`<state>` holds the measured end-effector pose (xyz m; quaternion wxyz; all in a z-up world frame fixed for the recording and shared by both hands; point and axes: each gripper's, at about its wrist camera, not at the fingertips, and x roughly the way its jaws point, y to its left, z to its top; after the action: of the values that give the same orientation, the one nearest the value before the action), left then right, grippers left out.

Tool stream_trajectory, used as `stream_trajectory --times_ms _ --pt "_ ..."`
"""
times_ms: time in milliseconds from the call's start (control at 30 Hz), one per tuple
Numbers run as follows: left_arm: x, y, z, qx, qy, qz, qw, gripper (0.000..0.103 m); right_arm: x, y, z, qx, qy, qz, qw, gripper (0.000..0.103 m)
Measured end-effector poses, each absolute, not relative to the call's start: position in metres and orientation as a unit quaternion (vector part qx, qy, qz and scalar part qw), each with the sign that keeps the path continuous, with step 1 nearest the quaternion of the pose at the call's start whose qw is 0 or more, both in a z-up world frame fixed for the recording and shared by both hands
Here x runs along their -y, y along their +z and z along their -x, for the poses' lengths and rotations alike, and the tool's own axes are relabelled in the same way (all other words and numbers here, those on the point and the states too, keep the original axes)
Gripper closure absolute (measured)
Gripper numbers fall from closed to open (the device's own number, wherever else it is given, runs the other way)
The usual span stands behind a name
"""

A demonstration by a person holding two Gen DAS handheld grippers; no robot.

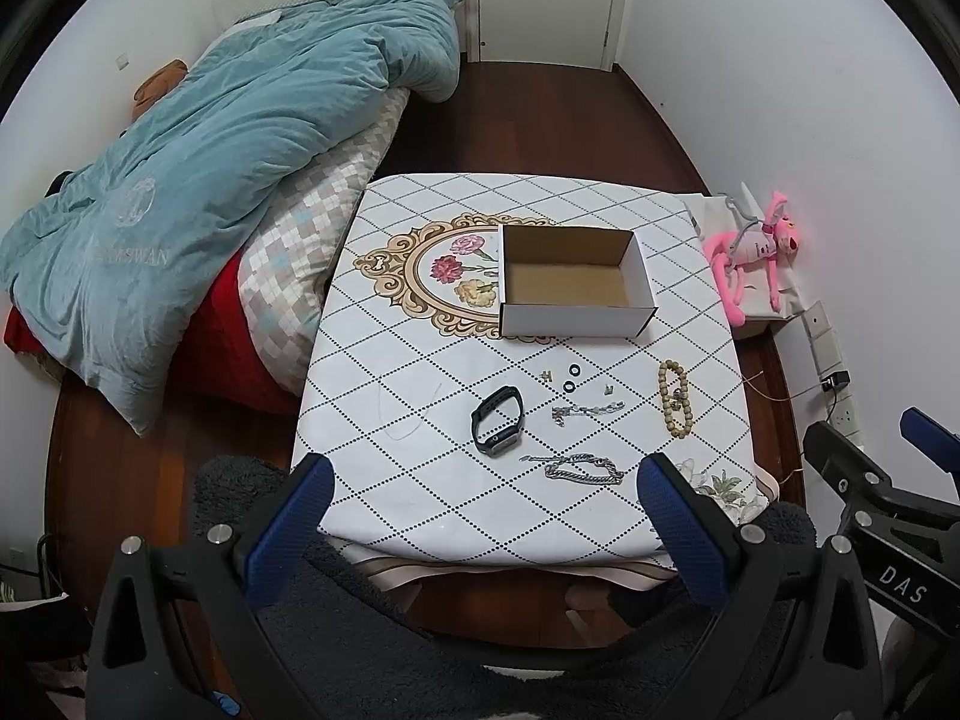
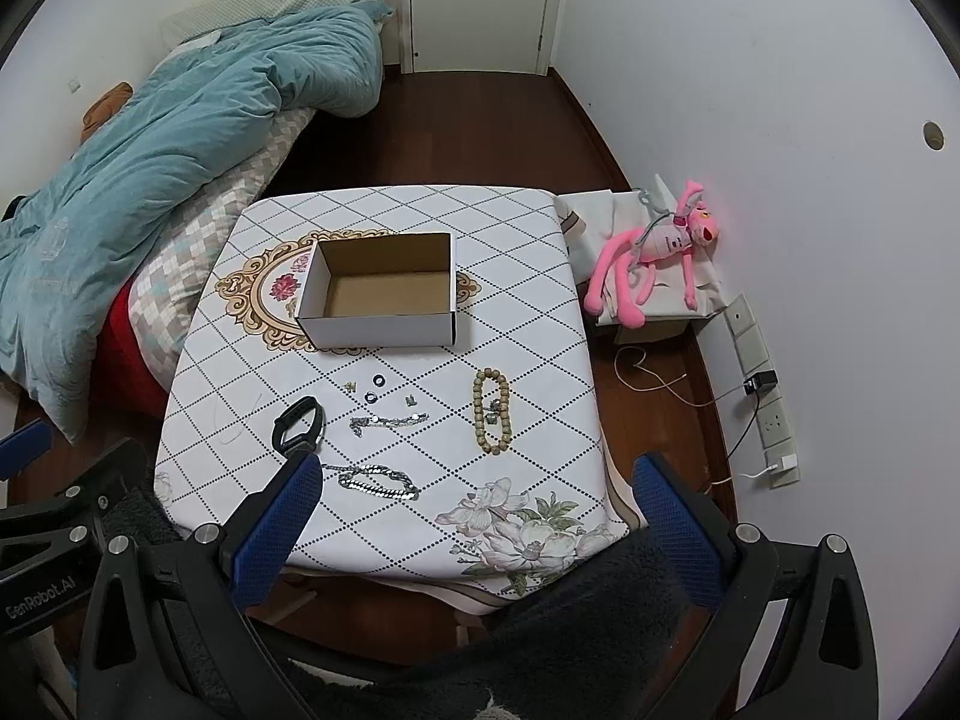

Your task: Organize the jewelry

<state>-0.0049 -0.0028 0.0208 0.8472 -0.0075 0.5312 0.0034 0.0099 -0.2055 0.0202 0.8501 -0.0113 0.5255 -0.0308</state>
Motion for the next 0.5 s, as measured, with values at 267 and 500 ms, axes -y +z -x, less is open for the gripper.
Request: stream_trajectory --times_ms 267,500 --pt "0.0043 0.0228 0.0054 -0.53 0.003 0.008 0.848 0.0 0.2077 0.0228 -0.007 -0.523 -0.03 0.012 0.852 0.0" --pt "0.0064 0.0263 0.0049 -0.529 0.002 0.007 0.849 0.0 0.2088 0.0244 -0.0064 -0.522 -0.031 0.011 0.852 0.0"
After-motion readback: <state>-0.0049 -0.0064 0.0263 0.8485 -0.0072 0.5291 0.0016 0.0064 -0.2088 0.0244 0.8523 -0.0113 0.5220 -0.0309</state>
